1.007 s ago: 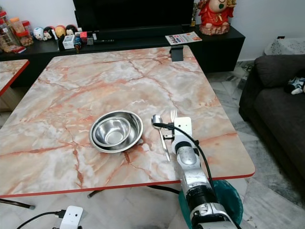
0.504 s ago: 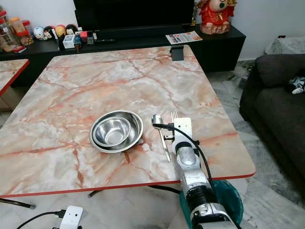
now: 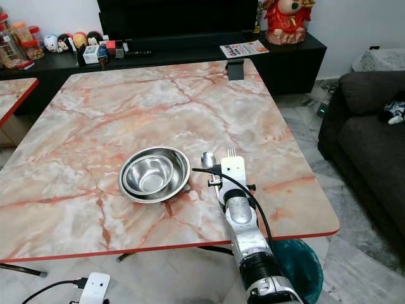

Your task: Setting the table

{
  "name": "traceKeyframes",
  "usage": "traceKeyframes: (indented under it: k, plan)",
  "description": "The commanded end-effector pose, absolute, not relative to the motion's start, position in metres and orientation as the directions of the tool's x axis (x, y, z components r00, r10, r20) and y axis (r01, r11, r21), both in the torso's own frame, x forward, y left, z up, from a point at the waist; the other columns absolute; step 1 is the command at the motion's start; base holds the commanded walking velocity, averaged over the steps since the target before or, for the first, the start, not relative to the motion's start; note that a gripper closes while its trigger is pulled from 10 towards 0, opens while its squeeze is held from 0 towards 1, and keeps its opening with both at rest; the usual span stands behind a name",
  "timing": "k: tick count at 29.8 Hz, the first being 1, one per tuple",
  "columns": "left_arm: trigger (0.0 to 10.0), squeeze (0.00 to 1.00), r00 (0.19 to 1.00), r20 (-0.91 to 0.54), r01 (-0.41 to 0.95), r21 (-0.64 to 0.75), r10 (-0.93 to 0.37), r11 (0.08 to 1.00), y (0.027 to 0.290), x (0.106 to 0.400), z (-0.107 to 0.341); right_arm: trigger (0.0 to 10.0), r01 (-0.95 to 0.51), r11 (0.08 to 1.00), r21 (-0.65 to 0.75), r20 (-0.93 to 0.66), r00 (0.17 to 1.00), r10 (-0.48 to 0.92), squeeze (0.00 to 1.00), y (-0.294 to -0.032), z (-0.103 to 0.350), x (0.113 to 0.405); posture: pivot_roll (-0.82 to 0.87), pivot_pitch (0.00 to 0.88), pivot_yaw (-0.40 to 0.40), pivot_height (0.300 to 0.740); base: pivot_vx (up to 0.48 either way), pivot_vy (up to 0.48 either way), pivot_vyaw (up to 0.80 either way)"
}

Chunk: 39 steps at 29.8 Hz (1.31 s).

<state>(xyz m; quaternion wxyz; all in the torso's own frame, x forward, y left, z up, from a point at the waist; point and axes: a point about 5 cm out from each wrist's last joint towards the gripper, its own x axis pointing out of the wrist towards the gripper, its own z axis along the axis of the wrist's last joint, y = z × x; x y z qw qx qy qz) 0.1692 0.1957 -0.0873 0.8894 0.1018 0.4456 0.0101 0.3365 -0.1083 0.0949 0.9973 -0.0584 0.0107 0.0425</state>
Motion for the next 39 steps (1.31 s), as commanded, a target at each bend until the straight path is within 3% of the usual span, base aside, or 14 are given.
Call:
traceKeyframes:
  k: [1, 8, 18, 32, 39]
  plan:
    - [10.0, 0.00, 0.605, -0.787, 0.058, 0.196, 0.122, 0.979, 0.200, 0.169, -0.087, 10.0, -0.119, 0.987, -0.109, 0.098, 0.987, 0.130, 0.00, -0.099, 0.114, 0.336, 0.00, 0.020, 0.074, 0.714, 0.000, 0.000, 0.00]
    - [10.0, 0.00, 0.619, -0.775, 0.032, 0.183, 0.125, 0.983, 0.199, 0.172, -0.085, 10.0, -0.155, 0.984, -0.081, 0.227, 0.959, 0.170, 0.00, -0.093, 0.133, 0.334, 0.00, 0.018, 0.071, 0.714, 0.000, 0.000, 0.00]
    - [10.0, 0.00, 0.621, -0.774, 0.016, 0.166, 0.121, 0.986, 0.196, 0.172, -0.085, 10.0, -0.172, 0.982, -0.079, 0.243, 0.952, 0.186, 0.00, -0.092, 0.132, 0.331, 0.00, 0.020, 0.067, 0.714, -0.168, 0.000, 0.00]
    - [10.0, 0.00, 0.622, -0.770, 0.003, 0.180, 0.139, 0.984, 0.200, 0.172, -0.085, 10.0, -0.167, 0.984, -0.068, 0.256, 0.950, 0.180, 0.00, -0.092, 0.134, 0.333, 0.00, 0.020, 0.068, 0.714, -0.034, 0.367, 0.00]
    - [10.0, 0.00, 0.624, -0.768, 0.007, 0.188, 0.143, 0.982, 0.201, 0.172, -0.085, 10.0, -0.162, 0.985, -0.065, 0.247, 0.953, 0.173, 0.00, -0.093, 0.131, 0.332, 0.01, 0.023, 0.071, 0.714, 0.000, 0.000, 0.00]
